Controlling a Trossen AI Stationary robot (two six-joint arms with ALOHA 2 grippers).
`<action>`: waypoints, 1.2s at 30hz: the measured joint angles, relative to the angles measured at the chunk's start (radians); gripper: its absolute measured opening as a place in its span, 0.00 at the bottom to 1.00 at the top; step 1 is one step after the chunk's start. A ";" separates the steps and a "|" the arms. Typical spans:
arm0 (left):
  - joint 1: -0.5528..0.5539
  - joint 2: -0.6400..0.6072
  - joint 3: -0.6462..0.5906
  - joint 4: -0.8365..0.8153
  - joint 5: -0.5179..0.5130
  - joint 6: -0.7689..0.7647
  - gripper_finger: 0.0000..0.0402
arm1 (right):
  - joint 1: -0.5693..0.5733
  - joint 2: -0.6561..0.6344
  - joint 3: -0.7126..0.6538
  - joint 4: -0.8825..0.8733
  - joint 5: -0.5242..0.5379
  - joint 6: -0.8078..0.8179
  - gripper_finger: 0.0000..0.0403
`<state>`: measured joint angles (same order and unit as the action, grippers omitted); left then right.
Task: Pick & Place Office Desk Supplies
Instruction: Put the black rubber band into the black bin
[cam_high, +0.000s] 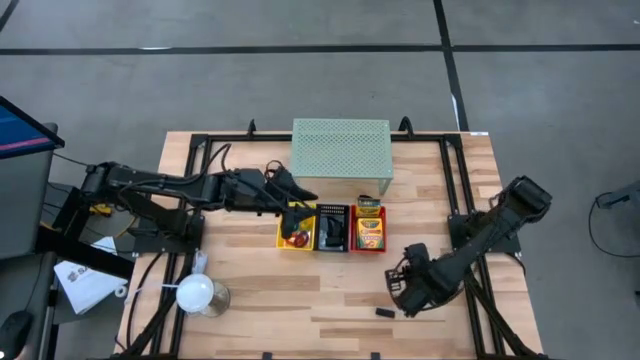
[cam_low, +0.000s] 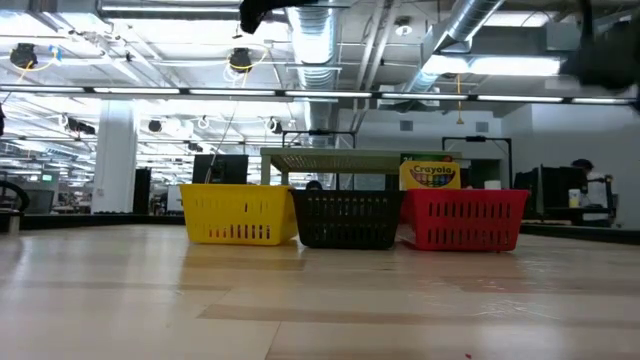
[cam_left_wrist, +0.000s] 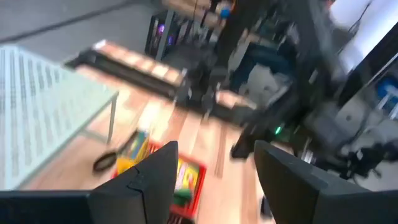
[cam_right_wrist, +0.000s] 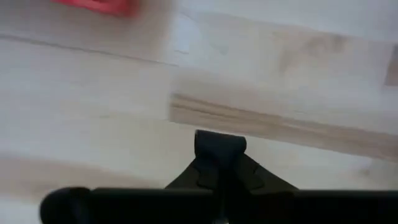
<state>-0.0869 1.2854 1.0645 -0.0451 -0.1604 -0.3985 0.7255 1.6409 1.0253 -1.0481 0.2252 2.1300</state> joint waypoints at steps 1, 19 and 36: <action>-0.007 0.000 0.000 -0.029 0.000 -0.002 0.52 | 0.009 -0.018 0.014 -0.012 0.027 0.000 0.01; -0.231 0.000 0.000 -0.560 -0.074 -0.175 0.52 | -0.223 -0.249 0.161 0.342 0.298 -0.799 0.00; -0.266 -0.002 -0.001 -0.619 -0.191 -0.273 0.52 | -0.705 0.008 0.170 0.516 -0.075 -1.140 0.00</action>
<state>-0.3527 1.2831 1.0637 -0.6643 -0.3518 -0.6714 0.0208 1.6492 1.1957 -0.5325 0.1500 0.9902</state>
